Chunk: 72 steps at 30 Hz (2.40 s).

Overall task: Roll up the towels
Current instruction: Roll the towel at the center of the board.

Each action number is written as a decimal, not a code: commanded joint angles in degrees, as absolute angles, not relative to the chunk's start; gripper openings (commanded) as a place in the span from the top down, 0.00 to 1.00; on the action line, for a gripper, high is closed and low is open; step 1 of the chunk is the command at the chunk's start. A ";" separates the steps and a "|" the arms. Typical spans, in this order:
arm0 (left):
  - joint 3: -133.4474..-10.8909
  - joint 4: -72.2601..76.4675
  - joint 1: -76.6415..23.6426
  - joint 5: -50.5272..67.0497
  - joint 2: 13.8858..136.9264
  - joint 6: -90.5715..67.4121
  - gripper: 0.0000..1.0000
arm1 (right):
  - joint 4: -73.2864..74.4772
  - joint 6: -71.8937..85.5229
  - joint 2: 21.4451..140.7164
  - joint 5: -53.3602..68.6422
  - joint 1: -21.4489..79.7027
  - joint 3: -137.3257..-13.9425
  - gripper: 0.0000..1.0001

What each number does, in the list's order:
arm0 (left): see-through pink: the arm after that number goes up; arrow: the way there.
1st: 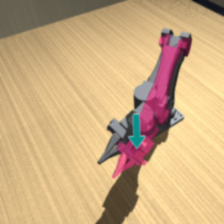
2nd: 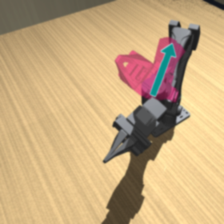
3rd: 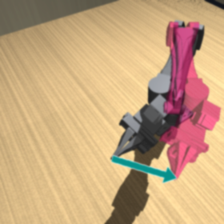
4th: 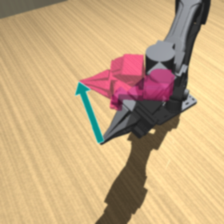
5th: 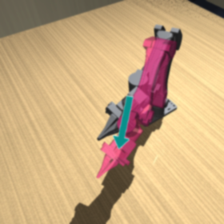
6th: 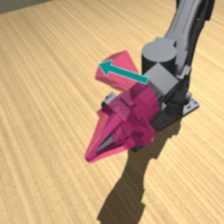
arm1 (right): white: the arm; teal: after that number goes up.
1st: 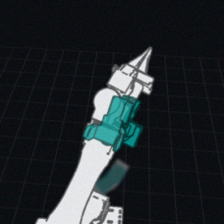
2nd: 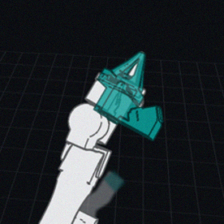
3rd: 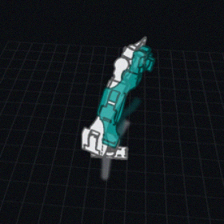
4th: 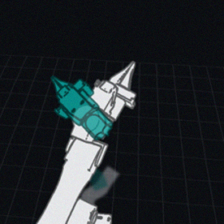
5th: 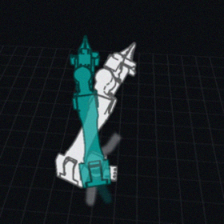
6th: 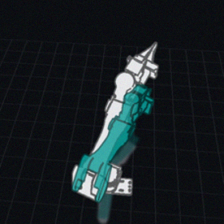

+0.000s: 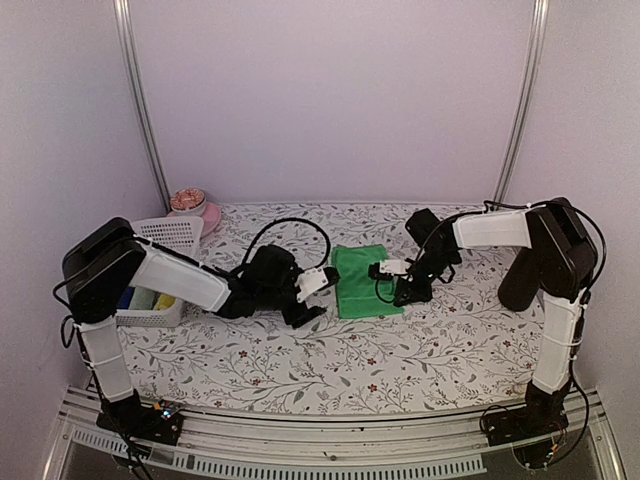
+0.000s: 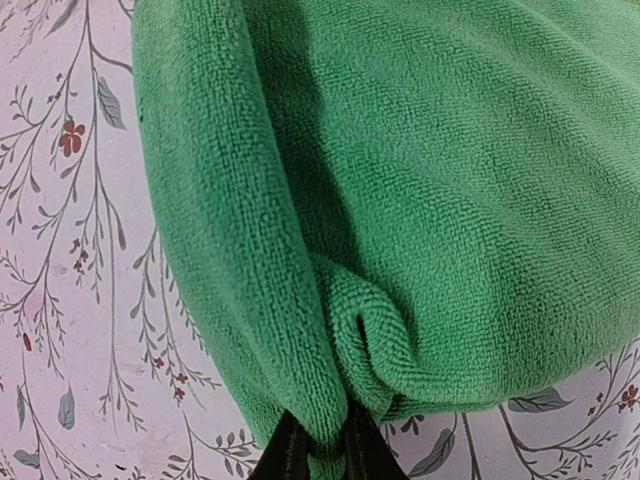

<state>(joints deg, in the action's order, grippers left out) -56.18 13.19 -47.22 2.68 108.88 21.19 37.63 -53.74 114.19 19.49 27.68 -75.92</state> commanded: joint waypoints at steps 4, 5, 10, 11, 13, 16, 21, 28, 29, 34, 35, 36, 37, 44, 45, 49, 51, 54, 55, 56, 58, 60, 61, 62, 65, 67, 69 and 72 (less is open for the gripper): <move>-46.10 36.20 -57.66 -14.94 108.27 43.12 0.28 | 41.84 -52.92 118.11 18.59 26.66 -78.13 0.86; -45.72 37.84 -58.80 -16.35 108.92 45.16 0.28 | 42.21 -52.90 118.39 18.73 26.66 -78.49 0.86; -45.13 44.52 -62.71 -21.82 112.05 53.29 0.29 | 43.29 -52.56 119.59 19.20 26.69 -79.60 0.86; -45.50 44.39 -62.86 -21.84 112.08 53.38 0.29 | 43.33 -52.49 119.66 19.31 26.64 -79.74 0.86; -47.08 40.82 -62.92 -20.94 114.07 52.87 0.31 | 43.46 -52.47 119.87 19.41 26.62 -79.72 0.86; -49.30 38.31 -62.85 -21.77 116.16 53.98 0.34 | 43.58 -52.39 119.72 19.72 26.54 -79.80 0.86; -52.19 34.42 -62.84 -22.16 118.46 55.32 0.40 | 43.73 -52.40 119.62 20.08 26.60 -79.89 0.86; -55.87 30.20 -62.93 -24.63 122.50 58.14 0.49 | 43.85 -52.54 119.73 20.38 26.59 -79.99 0.87; -56.25 29.58 -62.93 -24.69 122.88 58.24 0.50 | 43.83 -52.56 119.71 20.39 26.56 -79.98 0.87; -58.31 27.23 -62.99 -26.41 125.72 59.03 0.56 | 44.00 -52.73 119.63 20.81 26.54 -79.98 0.87; -58.62 26.98 -63.01 -26.68 126.17 59.01 0.58 | 44.05 -52.80 119.62 20.83 26.55 -79.98 0.87; -58.93 26.61 -62.98 -26.65 126.61 58.99 0.60 | 44.09 -52.82 119.62 20.83 26.54 -80.02 0.87; -59.28 26.25 -62.93 -26.70 126.91 58.72 0.63 | 44.06 -52.82 119.62 20.78 26.55 -80.00 0.87; -60.85 24.12 -62.59 -26.95 128.23 56.37 0.84 | 44.03 -52.95 119.00 20.97 26.59 -80.09 0.87; -60.97 23.64 -62.48 -26.88 128.28 55.95 0.93 | 43.97 -53.06 118.74 21.14 26.55 -80.07 0.87; -60.94 23.15 -62.17 -26.30 127.66 54.15 1.00 | 43.84 -53.47 116.95 21.79 26.43 -79.86 0.83; -61.00 21.49 -61.89 -24.77 126.82 52.41 1.00 | 43.44 -53.90 115.31 21.89 26.16 -79.47 0.77; -61.90 16.28 -61.07 -20.83 125.17 48.54 1.00 | 40.96 -55.56 110.71 22.14 25.65 -76.63 0.66; -62.33 14.31 -60.76 -19.12 124.61 47.05 1.00 | 39.53 -56.32 108.66 21.96 25.66 -75.26 0.61; -62.77 12.39 -60.41 -17.22 124.10 45.75 1.00 | 37.61 -57.06 106.36 21.94 25.61 -73.30 0.57; -63.70 8.87 -59.38 -13.68 123.16 43.36 1.00 | 33.46 -59.72 101.49 22.58 25.65 -69.07 0.48; -64.81 5.51 -58.38 -10.51 122.61 41.21 1.00 | 28.30 -61.60 97.00 23.27 25.62 -64.28 0.39; -65.46 3.72 -57.91 -8.81 122.49 40.42 1.00 | 25.70 -62.33 94.89 23.48 25.66 -61.83 0.37; -65.98 2.35 -57.46 -7.46 122.37 39.20 1.00 | 22.99 -63.37 93.04 23.93 25.65 -59.28 0.35; -67.74 -1.25 -56.00 -1.58 122.00 36.67 1.00 | 16.82 -67.37 87.21 25.15 26.50 -52.15 0.32; -69.42 -4.02 -54.69 1.82 122.04 35.12 1.00 | 11.55 -69.82 84.64 24.13 28.18 -46.97 0.30; -70.47 -5.57 -53.69 4.39 122.08 34.01 1.00 | 8.78 -70.81 83.15 24.62 29.64 -44.22 0.29; -71.89 -7.66 -52.44 7.49 122.39 32.79 1.00 | 4.74 -71.64 83.17 23.70 31.88 -41.60 0.30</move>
<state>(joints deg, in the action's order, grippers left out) -71.50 4.58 -54.00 -1.56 121.16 36.88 14.31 -68.20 84.14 23.33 29.30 -44.64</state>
